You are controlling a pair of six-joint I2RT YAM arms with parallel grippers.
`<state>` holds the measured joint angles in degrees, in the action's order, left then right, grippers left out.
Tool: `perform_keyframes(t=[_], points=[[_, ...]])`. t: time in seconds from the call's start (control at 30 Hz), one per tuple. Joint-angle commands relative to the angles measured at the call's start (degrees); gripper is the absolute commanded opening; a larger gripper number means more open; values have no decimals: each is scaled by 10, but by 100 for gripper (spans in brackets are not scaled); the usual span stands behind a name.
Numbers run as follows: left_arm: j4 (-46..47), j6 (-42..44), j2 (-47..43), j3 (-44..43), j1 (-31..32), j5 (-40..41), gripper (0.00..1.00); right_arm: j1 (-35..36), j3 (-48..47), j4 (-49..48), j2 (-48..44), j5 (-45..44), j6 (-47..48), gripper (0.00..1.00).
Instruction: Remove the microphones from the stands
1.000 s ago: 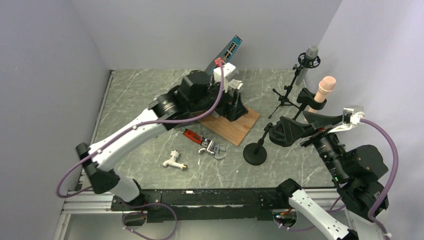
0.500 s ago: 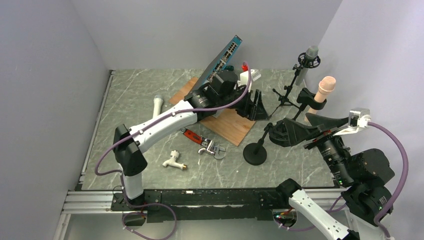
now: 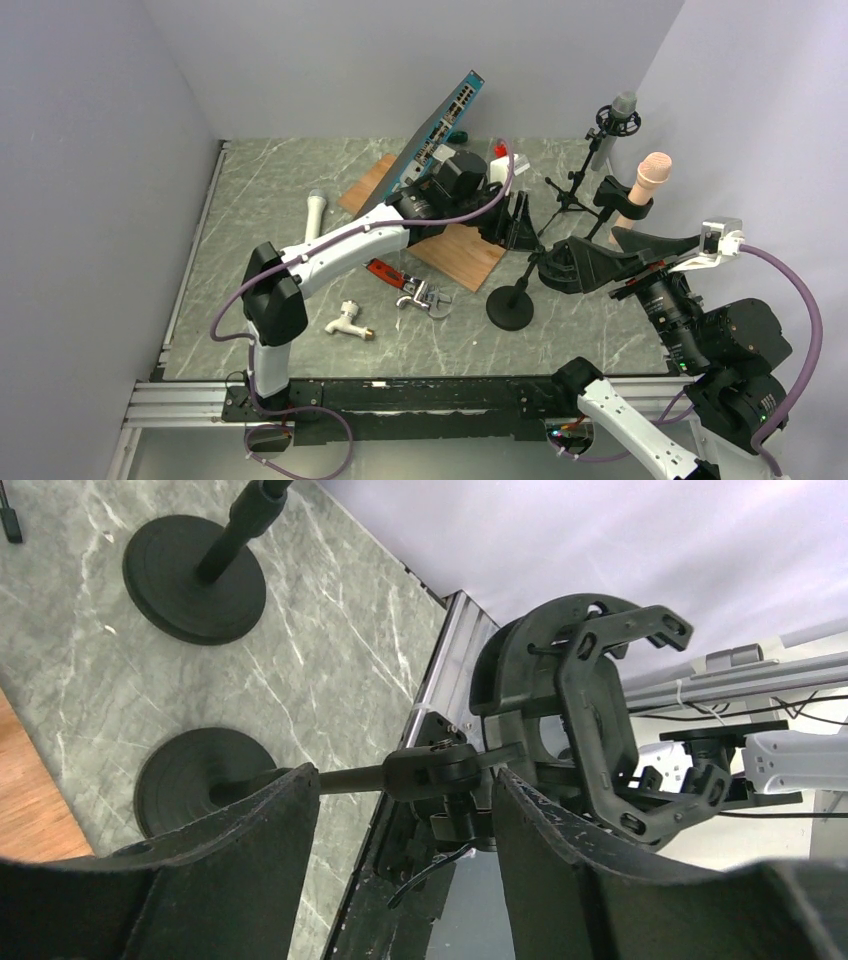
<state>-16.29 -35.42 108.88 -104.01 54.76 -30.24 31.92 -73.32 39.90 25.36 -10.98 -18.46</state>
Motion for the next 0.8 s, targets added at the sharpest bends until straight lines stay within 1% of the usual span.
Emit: perform_keyframes(t=[0.0, 0.13, 0.3, 0.53, 0.77], points=[[38, -5, 4, 14, 11, -14, 68, 0, -5, -8, -6, 1, -4, 100], [38, -5, 17, 28, 14, -6, 68, 1, -1, -10, -6, 3, -5, 100], [44, -8, 26, 66, 14, 2, 64, 1, 2, -7, -8, 1, -7, 100], [7, 24, 44, 96, 14, 58, 58, 1, 7, -4, -13, -1, -8, 100], [17, 38, 47, 159, 14, 97, 56, 0, 18, -7, -16, -4, -9, 100]])
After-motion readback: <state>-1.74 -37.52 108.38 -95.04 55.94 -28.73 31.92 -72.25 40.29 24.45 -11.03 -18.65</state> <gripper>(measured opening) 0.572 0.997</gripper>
